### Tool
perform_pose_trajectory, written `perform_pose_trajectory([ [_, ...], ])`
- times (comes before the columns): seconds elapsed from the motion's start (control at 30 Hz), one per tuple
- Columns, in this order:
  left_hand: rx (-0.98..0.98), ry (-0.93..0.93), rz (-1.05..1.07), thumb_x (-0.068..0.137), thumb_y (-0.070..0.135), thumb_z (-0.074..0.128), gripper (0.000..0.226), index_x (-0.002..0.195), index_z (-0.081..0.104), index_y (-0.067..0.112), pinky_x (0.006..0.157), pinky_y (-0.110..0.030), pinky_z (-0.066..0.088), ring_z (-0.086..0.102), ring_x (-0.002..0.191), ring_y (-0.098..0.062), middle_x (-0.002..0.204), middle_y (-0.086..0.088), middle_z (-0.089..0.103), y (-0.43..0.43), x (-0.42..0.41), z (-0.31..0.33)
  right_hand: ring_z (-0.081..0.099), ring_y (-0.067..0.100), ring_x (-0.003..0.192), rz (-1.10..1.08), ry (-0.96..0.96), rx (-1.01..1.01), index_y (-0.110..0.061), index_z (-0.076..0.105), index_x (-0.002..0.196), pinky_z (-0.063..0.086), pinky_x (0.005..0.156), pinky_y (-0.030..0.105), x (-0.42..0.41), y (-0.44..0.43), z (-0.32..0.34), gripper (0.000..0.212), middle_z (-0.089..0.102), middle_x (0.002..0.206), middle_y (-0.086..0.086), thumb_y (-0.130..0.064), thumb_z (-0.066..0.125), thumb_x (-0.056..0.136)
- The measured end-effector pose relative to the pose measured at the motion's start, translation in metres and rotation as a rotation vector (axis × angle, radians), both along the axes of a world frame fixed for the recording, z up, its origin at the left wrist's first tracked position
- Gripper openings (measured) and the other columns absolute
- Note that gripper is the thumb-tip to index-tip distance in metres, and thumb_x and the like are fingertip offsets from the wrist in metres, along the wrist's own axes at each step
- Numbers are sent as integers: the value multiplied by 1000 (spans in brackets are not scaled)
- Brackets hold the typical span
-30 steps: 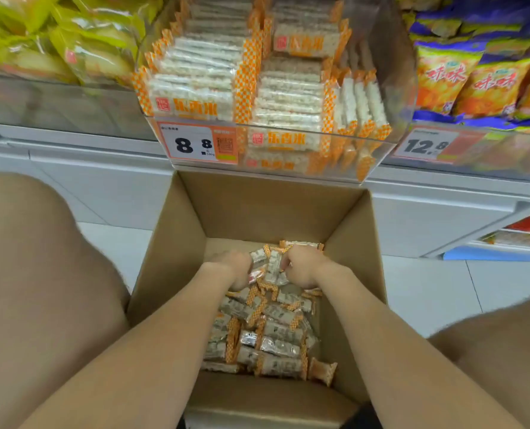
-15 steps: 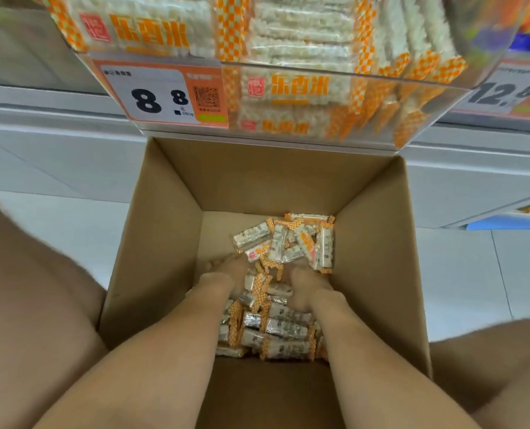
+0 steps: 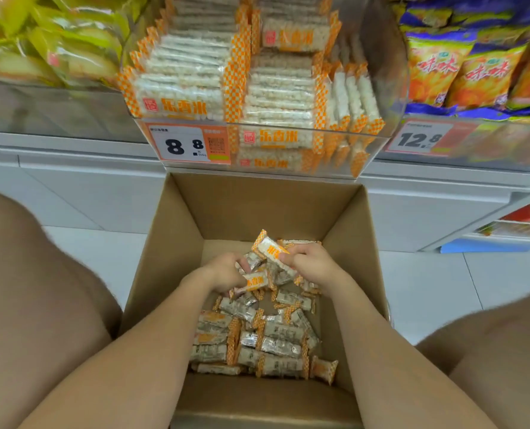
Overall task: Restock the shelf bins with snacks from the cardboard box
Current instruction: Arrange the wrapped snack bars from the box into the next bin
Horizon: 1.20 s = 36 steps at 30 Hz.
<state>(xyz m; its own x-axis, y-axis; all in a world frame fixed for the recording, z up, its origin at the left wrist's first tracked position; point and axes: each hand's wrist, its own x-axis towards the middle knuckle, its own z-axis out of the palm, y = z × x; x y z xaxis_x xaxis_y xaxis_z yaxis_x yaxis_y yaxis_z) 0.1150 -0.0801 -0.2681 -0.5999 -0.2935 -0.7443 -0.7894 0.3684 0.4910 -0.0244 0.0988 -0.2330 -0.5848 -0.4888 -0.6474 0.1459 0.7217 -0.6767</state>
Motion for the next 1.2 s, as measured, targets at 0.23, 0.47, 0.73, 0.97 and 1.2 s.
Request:
perform_pose_trajectory([
  [0.23,142,219,26,94,0,64,28,113,75,17,65,-30,57,71,80,-24,108,-15,72,-7,-9,122,77,32,82,177,-45,-201,-39,28,146,65,69,47,-2,-12,93,87,68,111,21,4,76,88],
  [0.47,13,317,-199,96,6,73,21,115,79,14,80,-37,66,71,71,-17,67,10,68,-14,-15,230,73,23,97,657,508,-7,-22,60,118,62,82,43,4,-42,203,29,66,119,3,-32,71,93],
  [0.73,101,662,167,99,22,64,22,99,85,15,69,-28,54,64,84,-13,112,-8,75,-20,-9,294,79,29,88,188,197,-378,0,68,112,65,84,43,-24,-16,283,38,79,97,16,-14,88,83],
  [0.97,103,956,286,87,40,82,23,108,82,30,71,-13,48,66,81,4,88,22,75,-12,-8,298,76,21,89,-82,342,-506,-17,79,101,60,75,33,-23,-15,282,35,78,94,7,-35,94,74],
  [1.2,-28,1066,230,89,34,83,28,116,77,35,100,-49,58,70,111,-19,119,8,75,-26,-11,310,71,10,105,312,631,-479,-42,59,141,61,93,41,-28,-20,286,52,62,133,-14,-48,76,92],
])
